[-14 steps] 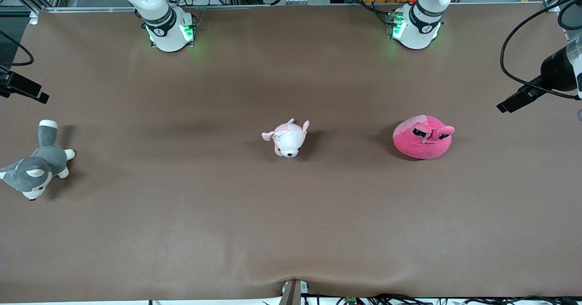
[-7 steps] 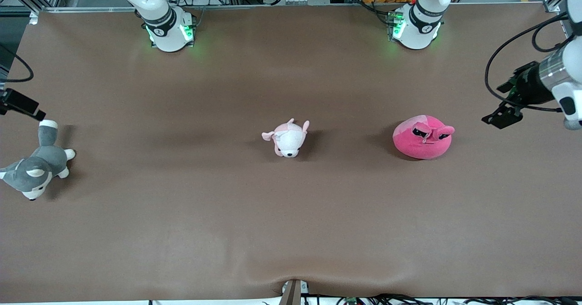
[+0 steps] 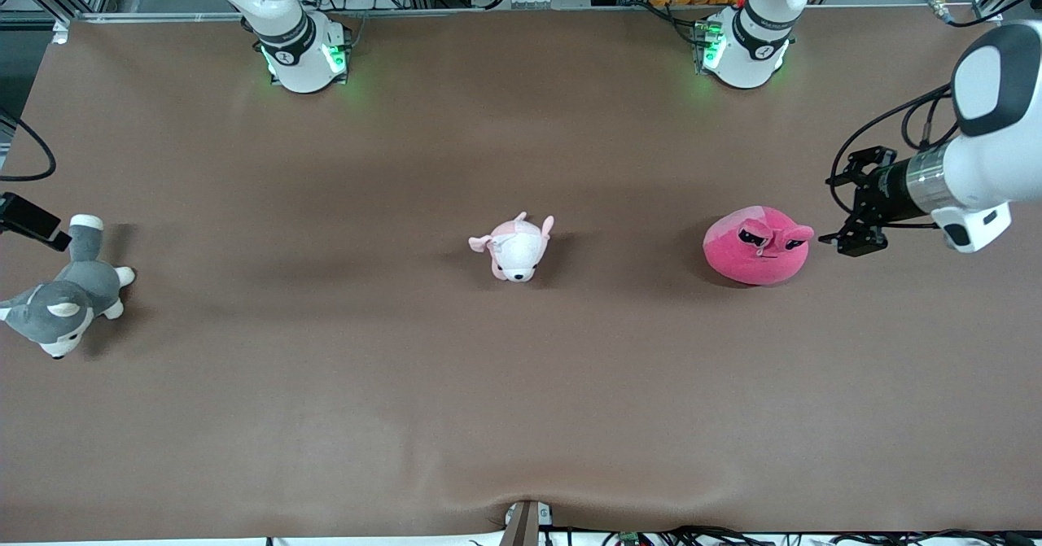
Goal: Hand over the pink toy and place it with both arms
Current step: 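Lower the left gripper onto the pink plush toy and close it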
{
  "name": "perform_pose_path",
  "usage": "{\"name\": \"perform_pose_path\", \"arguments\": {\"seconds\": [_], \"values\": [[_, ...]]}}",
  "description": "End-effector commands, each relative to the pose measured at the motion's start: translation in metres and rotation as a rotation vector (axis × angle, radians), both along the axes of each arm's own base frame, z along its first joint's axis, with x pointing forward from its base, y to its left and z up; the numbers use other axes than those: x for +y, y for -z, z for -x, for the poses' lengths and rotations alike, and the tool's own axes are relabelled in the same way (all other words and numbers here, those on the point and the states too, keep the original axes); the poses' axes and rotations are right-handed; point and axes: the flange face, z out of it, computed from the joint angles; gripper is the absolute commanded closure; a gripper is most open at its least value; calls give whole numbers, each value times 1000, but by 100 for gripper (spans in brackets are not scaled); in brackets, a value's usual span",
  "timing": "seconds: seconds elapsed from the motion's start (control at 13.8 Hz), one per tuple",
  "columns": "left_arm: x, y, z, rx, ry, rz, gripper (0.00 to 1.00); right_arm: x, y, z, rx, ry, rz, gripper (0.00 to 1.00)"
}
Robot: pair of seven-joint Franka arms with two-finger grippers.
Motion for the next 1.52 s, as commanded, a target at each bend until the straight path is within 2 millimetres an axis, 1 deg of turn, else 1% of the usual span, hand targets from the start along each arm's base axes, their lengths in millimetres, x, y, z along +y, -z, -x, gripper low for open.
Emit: {"name": "perform_pose_path", "arguments": {"seconds": [0.0,0.22,0.29,0.65,0.87,0.94,1.01,1.09,1.23,1.3,1.37,1.45], "values": [[2,36,14,4,-56,11,0,-4,-5,0,-18,3,12,0],[5,67,7,18,-70,16,0,-3,-5,0,-21,1,12,0],[8,75,6,22,-74,18,0,-3,-5,0,-19,1,12,0],[10,112,2,22,-77,21,0,3,-6,3,-3,-8,7,0],[10,122,1,25,-79,22,0,15,-5,14,84,-26,-9,0],[11,124,0,21,-80,20,0,16,-6,19,104,-28,-14,0],[11,126,0,24,-80,21,3,18,-8,24,131,-33,-20,0],[10,127,0,25,-77,21,10,19,-10,31,157,-34,-24,0],[11,125,1,21,-69,23,20,19,-16,43,191,-34,-34,0],[11,125,1,24,-67,24,28,21,-16,45,208,-36,-37,0],[11,125,1,23,-60,24,38,21,-18,49,218,-37,-42,0],[11,125,1,23,-58,26,57,23,-18,52,233,-40,-45,0]]}}
